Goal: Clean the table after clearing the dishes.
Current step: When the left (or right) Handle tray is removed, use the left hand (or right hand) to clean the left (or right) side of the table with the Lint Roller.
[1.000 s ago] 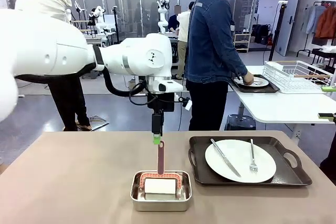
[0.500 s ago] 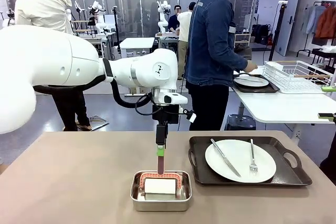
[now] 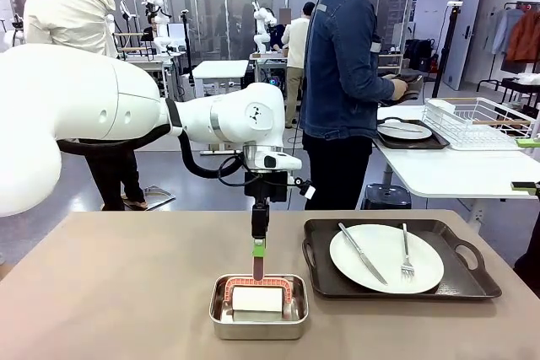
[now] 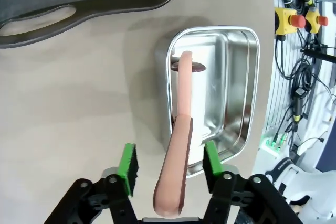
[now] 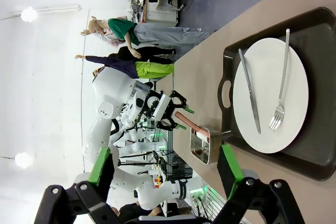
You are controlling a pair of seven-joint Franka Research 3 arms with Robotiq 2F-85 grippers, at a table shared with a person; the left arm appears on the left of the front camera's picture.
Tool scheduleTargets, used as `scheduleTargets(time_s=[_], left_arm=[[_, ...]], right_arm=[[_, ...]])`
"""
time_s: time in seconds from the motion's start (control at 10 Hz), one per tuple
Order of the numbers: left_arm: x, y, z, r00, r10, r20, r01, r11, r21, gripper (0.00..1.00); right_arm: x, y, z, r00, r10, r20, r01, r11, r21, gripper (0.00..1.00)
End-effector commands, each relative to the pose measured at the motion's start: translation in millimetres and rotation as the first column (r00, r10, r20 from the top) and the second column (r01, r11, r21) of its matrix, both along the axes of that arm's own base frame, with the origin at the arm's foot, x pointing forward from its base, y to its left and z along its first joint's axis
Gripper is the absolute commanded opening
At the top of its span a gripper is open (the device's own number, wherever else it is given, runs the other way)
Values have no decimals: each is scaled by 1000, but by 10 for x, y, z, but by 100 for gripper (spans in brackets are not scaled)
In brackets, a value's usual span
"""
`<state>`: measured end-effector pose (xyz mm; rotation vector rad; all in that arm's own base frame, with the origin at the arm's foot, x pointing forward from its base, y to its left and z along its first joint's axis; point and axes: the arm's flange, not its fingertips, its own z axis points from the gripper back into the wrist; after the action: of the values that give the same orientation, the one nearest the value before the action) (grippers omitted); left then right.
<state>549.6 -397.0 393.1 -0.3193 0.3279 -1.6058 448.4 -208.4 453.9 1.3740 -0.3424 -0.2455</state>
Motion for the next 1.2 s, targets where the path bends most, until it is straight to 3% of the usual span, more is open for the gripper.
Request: scheduleTargets(time_s=[0.0,0.2,0.6,0.8,1.1], left_arm=[[-39,16,99,999,15,-51,-18,999,-45,0],[-54,24,126,998,45,-42,-45,999,7,4],[-112,112,215,994,80,-69,-77,996,37,0],[-257,145,577,989,127,-70,-122,990,69,0],[-506,470,1371,935,354,-21,-354,935,37,0]], right_arm=[[-26,31,29,1000,3,2,-3,1000,6,100],[-26,31,29,1000,3,2,-3,1000,6,100],[-26,31,29,1000,3,2,-3,1000,6,100],[-26,31,29,1000,3,2,-3,1000,6,100],[-26,31,29,1000,3,2,-3,1000,6,100]])
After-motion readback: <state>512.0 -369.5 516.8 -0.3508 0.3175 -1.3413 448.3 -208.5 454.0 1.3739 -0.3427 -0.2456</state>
